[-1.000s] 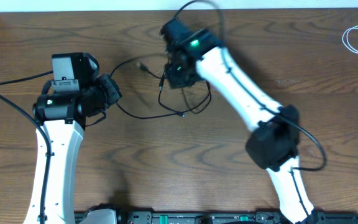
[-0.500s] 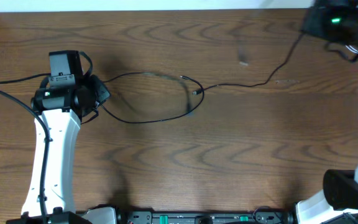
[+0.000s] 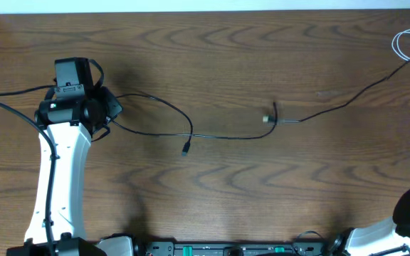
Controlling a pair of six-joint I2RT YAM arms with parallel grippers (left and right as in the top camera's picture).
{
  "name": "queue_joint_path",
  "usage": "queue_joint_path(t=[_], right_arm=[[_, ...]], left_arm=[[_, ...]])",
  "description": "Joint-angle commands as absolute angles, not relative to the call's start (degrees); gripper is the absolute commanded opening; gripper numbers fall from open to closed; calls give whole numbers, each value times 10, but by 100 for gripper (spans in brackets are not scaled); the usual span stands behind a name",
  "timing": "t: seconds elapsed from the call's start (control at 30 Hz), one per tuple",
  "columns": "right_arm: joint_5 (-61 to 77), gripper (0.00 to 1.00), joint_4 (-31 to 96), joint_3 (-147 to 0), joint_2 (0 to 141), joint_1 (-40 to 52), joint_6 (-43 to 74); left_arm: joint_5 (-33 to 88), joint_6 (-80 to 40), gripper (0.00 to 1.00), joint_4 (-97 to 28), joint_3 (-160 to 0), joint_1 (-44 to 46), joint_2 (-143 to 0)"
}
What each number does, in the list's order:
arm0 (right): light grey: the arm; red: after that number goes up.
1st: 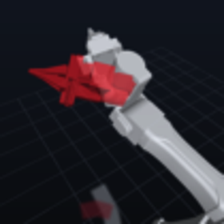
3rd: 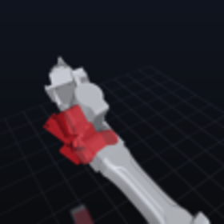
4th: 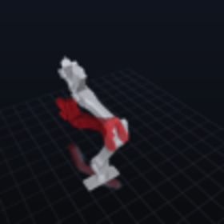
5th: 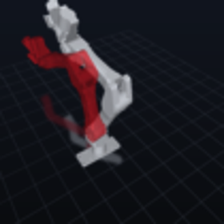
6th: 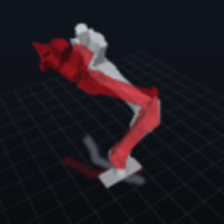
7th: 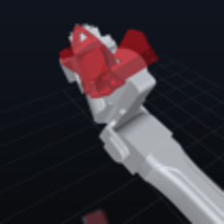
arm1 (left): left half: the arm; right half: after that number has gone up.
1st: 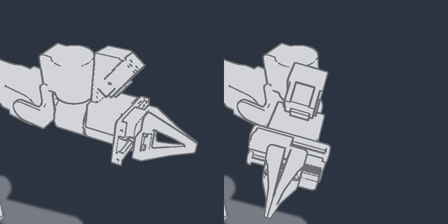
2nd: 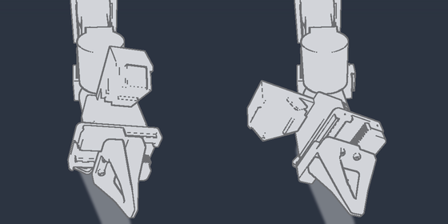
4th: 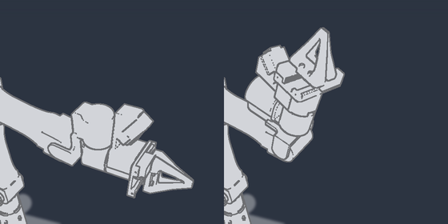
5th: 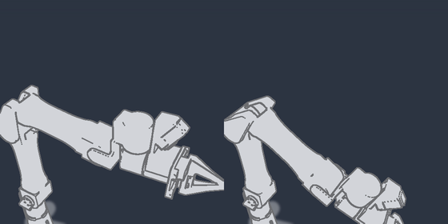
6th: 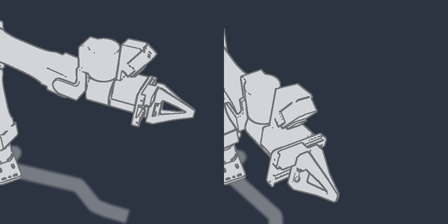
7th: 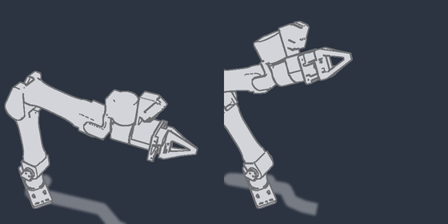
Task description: Untangle cables
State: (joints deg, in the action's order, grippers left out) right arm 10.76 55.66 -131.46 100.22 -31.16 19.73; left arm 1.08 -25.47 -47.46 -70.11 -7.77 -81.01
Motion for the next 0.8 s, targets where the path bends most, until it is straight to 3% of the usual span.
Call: queue_joint_path(t=[0.0,0.1,0.77], right_arm=[[111,1,542,-1319,998,-359,199],[111,1,537,-1319,998,-368,199],[18,1,547,-1319,1095,-406,165]], left_arm=[[-93,-251,7,-476,-703,-81,-814],[-177,-252,7,-469,-702,-81,-821],[-29,-252,7,-471,-701,-79,-825]])
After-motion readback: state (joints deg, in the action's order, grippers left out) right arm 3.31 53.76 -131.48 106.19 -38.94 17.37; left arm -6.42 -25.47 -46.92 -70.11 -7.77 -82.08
